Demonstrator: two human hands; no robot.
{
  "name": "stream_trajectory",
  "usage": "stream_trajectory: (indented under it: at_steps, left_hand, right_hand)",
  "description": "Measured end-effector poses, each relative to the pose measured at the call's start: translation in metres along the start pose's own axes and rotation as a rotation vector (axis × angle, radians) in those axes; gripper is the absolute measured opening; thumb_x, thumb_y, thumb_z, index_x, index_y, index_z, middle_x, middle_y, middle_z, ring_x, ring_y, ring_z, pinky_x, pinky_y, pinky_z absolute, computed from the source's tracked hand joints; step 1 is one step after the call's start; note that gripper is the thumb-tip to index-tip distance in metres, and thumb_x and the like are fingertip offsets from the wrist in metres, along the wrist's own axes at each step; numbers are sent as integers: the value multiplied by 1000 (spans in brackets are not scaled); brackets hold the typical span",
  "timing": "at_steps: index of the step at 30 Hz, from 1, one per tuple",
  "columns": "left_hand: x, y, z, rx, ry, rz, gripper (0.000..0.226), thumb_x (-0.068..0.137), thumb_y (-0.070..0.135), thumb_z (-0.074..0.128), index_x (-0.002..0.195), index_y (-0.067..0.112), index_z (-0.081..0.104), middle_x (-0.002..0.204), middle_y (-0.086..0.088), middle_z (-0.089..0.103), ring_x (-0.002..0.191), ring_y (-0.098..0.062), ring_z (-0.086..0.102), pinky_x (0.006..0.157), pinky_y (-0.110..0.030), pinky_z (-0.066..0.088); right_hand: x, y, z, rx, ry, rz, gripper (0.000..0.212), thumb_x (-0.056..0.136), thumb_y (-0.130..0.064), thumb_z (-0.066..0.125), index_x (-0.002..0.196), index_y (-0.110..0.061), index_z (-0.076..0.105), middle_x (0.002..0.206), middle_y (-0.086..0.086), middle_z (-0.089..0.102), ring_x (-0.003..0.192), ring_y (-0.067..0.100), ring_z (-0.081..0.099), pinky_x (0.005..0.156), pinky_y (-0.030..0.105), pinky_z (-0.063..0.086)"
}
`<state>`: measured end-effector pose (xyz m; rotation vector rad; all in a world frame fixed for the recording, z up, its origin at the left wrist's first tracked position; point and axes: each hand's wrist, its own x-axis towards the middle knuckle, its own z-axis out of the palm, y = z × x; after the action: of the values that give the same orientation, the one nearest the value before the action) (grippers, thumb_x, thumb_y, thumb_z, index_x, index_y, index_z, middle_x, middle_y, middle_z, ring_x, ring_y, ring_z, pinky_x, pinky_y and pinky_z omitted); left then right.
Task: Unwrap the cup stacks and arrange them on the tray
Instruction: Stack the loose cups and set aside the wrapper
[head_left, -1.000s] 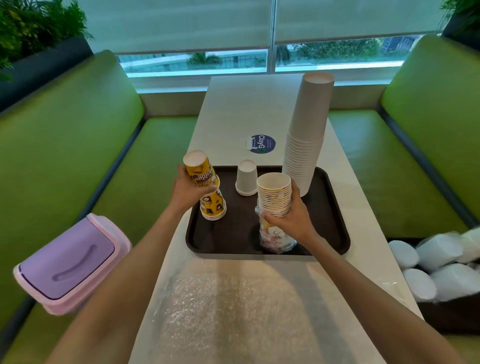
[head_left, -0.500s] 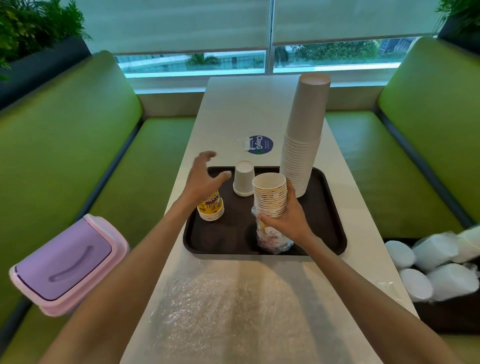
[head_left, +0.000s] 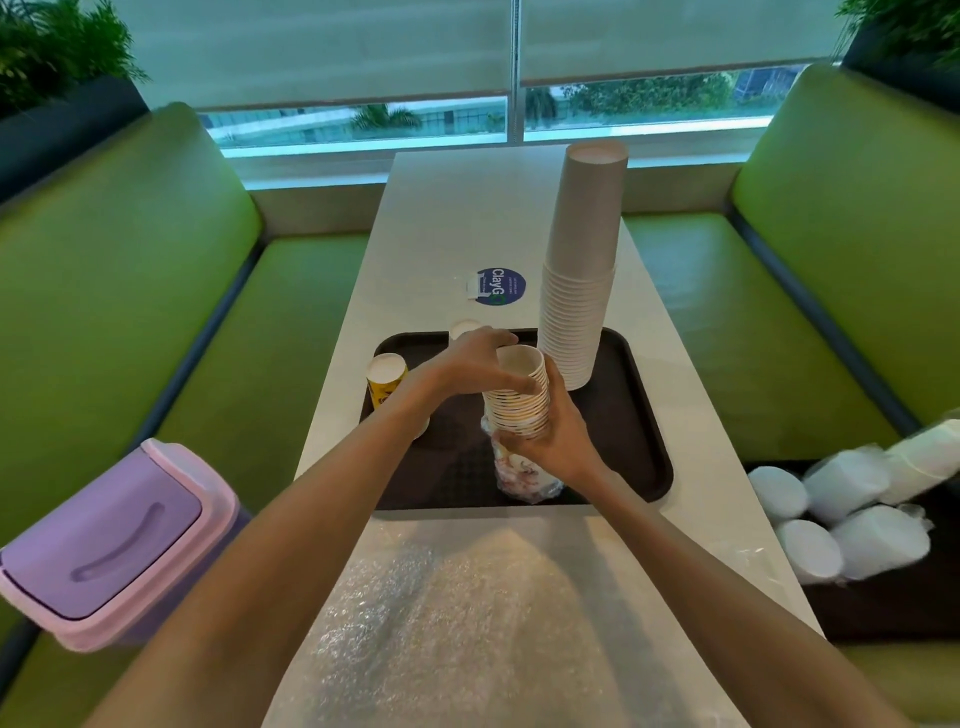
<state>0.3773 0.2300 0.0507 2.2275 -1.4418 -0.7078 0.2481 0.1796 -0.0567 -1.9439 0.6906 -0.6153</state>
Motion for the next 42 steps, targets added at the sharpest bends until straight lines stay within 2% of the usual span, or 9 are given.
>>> stream_trajectory:
  at_steps: [5, 15, 19, 24, 30, 33, 35, 38, 42]
  left_hand:
    - [0, 0, -1, 32, 24, 4, 76, 78, 46, 73, 141, 14, 44, 142, -6, 45, 127, -25, 45, 95, -32, 41]
    - [-4, 6, -9, 78, 156, 25, 74, 79, 53, 68, 138, 13, 47, 140, -8, 48, 124, -26, 46, 95, -34, 42]
    - [-14, 4, -36, -100, 265, 50, 63, 79, 44, 72, 129, 11, 54, 119, -7, 57, 101, -18, 54, 80, -27, 48]
    - [-30, -19, -60, -153, 64, -103, 59, 79, 37, 73, 127, 12, 50, 109, -4, 58, 98, -20, 58, 88, -33, 49]
    - [-39, -36, -50, -127, -118, -189, 47, 75, 38, 76, 111, 14, 58, 99, -3, 62, 90, -17, 58, 73, -24, 44]
    - [-38, -50, -58, -307, 86, -166, 54, 70, 35, 78, 111, 11, 51, 98, 0, 59, 81, -10, 55, 65, -19, 43]
    - [-36, -64, -63, -496, 321, -118, 68, 68, 27, 83, 120, 7, 45, 110, 1, 58, 97, -14, 59, 80, -21, 49]
    - [-35, -85, -62, -524, 609, -114, 68, 68, 12, 84, 120, 10, 39, 118, -2, 53, 110, -17, 54, 94, -32, 47]
    - [-37, -107, -42, -458, 641, -185, 68, 67, 10, 85, 114, 13, 36, 117, -2, 53, 107, -15, 51, 88, -28, 45]
  right_hand:
    - [0, -1, -2, 5, 1, -14, 102, 71, -35, 83, 143, -41, 10, 147, -1, 39, 135, 17, 40, 110, 41, 37]
    - [-3, -1, -6, 15, -15, -40, 101, 72, -34, 82, 141, -44, 10, 143, -1, 43, 131, 17, 45, 107, 42, 43]
    - [-2, -1, -11, 23, 1, -44, 97, 69, -41, 81, 138, -42, 13, 135, -10, 45, 122, 8, 48, 101, 35, 45]
    - [-1, -2, -13, 44, 20, -42, 89, 67, -42, 81, 128, -51, 17, 130, -14, 44, 117, 4, 47, 96, 23, 42]
    - [-3, -4, -8, 31, 22, -43, 90, 66, -45, 80, 129, -50, 16, 132, -12, 40, 121, 4, 44, 97, 19, 38]
    - [-3, -3, -9, 29, 27, -29, 93, 68, -37, 84, 132, -43, 16, 136, -8, 41, 124, 8, 43, 100, 25, 39]
    - [-3, -2, -9, 18, 26, -13, 100, 69, -34, 84, 138, -36, 13, 143, 0, 40, 129, 14, 42, 105, 33, 39]
    - [-3, -2, -8, -2, 14, 15, 107, 69, -32, 84, 146, -26, 10, 148, 3, 37, 135, 20, 40, 109, 41, 38]
    - [-3, -2, -7, -7, 16, 20, 106, 69, -31, 85, 144, -28, 11, 147, 3, 38, 134, 21, 40, 108, 40, 38]
